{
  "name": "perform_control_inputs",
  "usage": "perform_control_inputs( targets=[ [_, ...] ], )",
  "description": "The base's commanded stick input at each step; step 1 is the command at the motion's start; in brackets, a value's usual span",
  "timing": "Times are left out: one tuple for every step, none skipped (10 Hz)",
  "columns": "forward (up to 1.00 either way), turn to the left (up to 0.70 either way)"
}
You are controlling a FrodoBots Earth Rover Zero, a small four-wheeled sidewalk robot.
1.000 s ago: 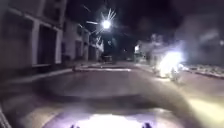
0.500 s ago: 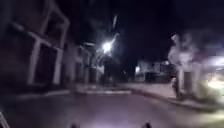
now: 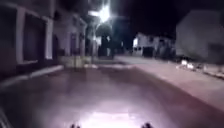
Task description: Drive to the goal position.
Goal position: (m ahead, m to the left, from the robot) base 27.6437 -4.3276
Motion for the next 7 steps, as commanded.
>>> perform_control_inputs(
  targets=[
    [0.85, 0.0],
    [0.85, 0.0],
    [0.85, 0.0],
    [0.85, 0.0],
    [0.85, 0.0],
    [0.85, 0.0],
    [0.85, 0.0]
  ],
)
